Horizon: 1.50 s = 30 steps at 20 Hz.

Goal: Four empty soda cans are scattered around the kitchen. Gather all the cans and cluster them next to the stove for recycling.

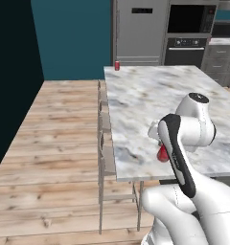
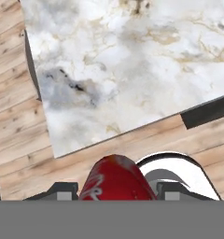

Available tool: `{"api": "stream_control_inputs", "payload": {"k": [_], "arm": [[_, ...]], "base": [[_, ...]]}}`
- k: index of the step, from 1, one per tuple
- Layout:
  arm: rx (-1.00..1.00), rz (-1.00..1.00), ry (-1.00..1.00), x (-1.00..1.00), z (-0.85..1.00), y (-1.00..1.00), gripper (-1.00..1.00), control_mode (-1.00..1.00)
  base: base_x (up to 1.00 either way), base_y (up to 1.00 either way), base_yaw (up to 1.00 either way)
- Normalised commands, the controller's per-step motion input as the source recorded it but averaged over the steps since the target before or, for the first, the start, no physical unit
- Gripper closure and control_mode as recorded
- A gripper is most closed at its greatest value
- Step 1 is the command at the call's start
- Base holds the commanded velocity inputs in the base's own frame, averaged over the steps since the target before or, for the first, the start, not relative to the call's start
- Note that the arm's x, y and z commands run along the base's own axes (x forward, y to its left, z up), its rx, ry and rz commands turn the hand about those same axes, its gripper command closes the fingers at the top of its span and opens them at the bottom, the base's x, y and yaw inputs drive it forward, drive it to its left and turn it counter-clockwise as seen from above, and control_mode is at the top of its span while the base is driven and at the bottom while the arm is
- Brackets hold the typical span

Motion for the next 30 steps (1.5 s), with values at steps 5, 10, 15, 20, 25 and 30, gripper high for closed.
{"api": "stream_control_inputs", "payload": {"k": [5, 10, 15, 20, 25, 30], "arm": [[0.00, -0.05, 0.00, -0.03, 0.00, 0.00, 1.00, 1.00], [0.00, 0.00, 0.00, 0.00, 0.00, 0.00, 1.00, 1.00], [0.00, 0.00, 0.00, 0.00, 0.00, 0.00, 1.00, 1.00], [0.00, 0.00, 0.00, 0.00, 0.00, 0.00, 1.00, 1.00], [0.00, 0.00, 0.00, 0.00, 0.00, 0.00, 1.00, 1.00], [0.00, 0.00, 0.00, 0.00, 0.00, 0.00, 1.00, 1.00]], "base": [[-0.13, 0.00, -0.07], [-0.39, 0.00, -0.12], [-0.43, 0.00, -0.12], [-0.12, 0.00, -0.20], [-0.11, -0.02, -0.36], [-0.09, -0.11, -0.42]]}}
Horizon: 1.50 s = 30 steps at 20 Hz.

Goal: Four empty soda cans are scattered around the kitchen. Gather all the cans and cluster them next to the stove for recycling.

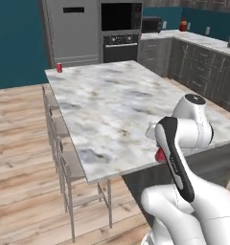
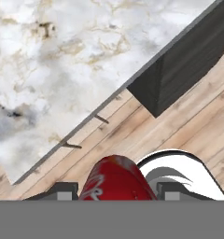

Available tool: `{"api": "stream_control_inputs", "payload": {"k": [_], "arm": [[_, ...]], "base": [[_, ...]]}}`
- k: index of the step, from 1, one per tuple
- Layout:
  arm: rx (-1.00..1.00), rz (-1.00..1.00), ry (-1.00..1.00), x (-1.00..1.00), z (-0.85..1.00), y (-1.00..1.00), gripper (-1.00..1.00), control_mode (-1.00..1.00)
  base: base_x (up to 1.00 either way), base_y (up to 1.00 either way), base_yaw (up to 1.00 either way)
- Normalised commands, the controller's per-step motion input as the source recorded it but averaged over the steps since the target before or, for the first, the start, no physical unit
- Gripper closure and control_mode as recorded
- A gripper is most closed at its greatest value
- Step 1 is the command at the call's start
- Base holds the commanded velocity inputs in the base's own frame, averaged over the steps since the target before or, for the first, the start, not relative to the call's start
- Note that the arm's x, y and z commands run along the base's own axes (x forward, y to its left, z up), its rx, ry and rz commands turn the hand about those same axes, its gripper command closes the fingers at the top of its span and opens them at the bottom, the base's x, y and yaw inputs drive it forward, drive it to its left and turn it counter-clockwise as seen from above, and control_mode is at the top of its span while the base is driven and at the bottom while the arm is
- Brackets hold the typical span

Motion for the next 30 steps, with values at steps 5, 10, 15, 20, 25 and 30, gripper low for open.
{"api": "stream_control_inputs", "payload": {"k": [5, 10, 15, 20, 25, 30], "arm": [[0.00, 0.00, 0.00, 0.00, 0.00, 0.00, 1.00, 1.00], [0.00, 0.00, 0.00, 0.00, 0.00, 0.00, 1.00, 1.00], [0.00, 0.00, 0.00, 0.00, 0.00, 0.00, 1.00, 1.00], [0.00, 0.00, 0.00, 0.00, 0.00, 0.00, 1.00, 1.00], [0.00, 0.00, 0.00, 0.00, 0.00, 0.00, 1.00, 1.00], [0.00, 0.00, 0.00, 0.00, 0.00, 0.00, 1.00, 1.00]], "base": [[-0.03, -0.15, -0.46], [0.00, -0.18, -0.49], [0.00, -0.14, -0.50], [0.00, -0.12, -0.50], [0.00, -0.03, -0.49], [0.03, -0.01, -0.46]]}}
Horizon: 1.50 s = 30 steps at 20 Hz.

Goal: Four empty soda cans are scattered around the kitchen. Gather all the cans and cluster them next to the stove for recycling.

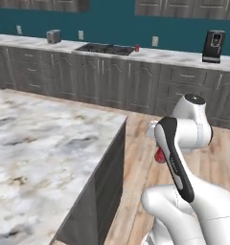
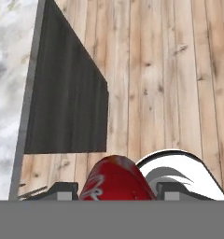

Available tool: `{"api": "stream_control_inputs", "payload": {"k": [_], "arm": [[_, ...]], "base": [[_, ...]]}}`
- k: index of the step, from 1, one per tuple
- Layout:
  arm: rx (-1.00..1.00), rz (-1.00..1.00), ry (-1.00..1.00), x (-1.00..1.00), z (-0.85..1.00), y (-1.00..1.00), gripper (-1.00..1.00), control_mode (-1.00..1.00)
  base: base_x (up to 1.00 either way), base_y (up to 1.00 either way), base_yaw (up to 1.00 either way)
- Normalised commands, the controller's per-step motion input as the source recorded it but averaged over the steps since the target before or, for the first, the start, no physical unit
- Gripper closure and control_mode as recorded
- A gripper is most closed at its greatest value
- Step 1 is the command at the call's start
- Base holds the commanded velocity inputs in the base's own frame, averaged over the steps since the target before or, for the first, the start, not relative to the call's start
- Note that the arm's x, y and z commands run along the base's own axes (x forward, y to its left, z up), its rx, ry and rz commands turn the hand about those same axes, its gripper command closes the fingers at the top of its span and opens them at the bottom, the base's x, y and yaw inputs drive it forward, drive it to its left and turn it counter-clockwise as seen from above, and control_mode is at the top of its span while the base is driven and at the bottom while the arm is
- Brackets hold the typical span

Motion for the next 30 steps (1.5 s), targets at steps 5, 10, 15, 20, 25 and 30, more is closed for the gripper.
{"api": "stream_control_inputs", "payload": {"k": [5, 10, 15, 20, 25, 30], "arm": [[0.00, 0.00, 0.00, 0.00, 0.00, 0.00, 1.00, 1.00], [0.00, 0.00, 0.00, 0.00, 0.00, 0.00, 1.00, 1.00], [0.00, 0.00, 0.00, 0.00, 0.00, 0.00, 1.00, 1.00], [0.00, 0.00, 0.00, 0.00, 0.00, 0.00, 1.00, 1.00], [0.00, 0.00, 0.00, 0.00, 0.00, 0.00, 1.00, 1.00], [0.00, 0.00, 0.00, 0.00, 0.00, 0.00, 1.00, 1.00]], "base": [[0.18, 0.00, -0.39], [0.25, 0.00, -0.34], [0.31, 0.00, -0.33], [0.42, 0.00, -0.29], [0.59, 0.01, -0.20], [0.71, 0.12, -0.11]]}}
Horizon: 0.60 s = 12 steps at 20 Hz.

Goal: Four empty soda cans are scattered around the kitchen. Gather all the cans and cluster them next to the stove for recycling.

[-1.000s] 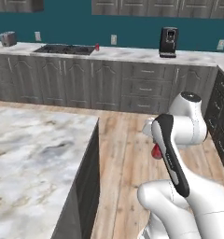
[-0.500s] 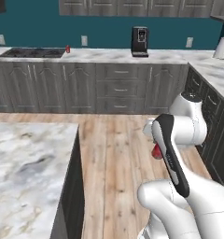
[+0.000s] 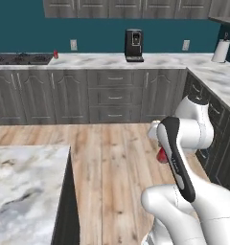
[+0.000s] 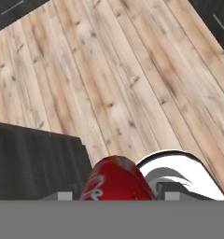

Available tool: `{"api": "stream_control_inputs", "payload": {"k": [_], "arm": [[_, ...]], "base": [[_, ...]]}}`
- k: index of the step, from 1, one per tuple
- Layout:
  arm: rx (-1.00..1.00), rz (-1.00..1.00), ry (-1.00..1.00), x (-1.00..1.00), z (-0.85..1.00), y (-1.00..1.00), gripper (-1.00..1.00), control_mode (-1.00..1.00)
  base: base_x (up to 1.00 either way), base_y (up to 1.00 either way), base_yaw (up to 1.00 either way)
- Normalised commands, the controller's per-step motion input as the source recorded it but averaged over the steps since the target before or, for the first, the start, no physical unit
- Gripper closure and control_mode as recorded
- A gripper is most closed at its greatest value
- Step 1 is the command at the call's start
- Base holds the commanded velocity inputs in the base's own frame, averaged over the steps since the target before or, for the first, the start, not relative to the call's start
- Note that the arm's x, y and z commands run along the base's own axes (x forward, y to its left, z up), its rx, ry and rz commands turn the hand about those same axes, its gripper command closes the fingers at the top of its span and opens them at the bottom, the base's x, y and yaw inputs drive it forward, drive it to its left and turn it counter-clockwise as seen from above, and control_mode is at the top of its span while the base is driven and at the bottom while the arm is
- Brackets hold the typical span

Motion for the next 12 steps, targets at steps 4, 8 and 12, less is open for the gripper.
{"api": "stream_control_inputs", "payload": {"k": [4, 8, 12], "arm": [[0.00, 0.00, 0.00, 0.00, 0.00, 0.00, 1.00, 1.00], [0.00, 0.00, 0.00, 0.00, 0.00, 0.00, 1.00, 1.00], [0.00, 0.00, 0.00, 0.00, 0.00, 0.00, 1.00, 1.00]], "base": [[0.75, 0.16, -0.10], [0.76, 0.19, -0.10], [0.79, 0.23, -0.11]]}}
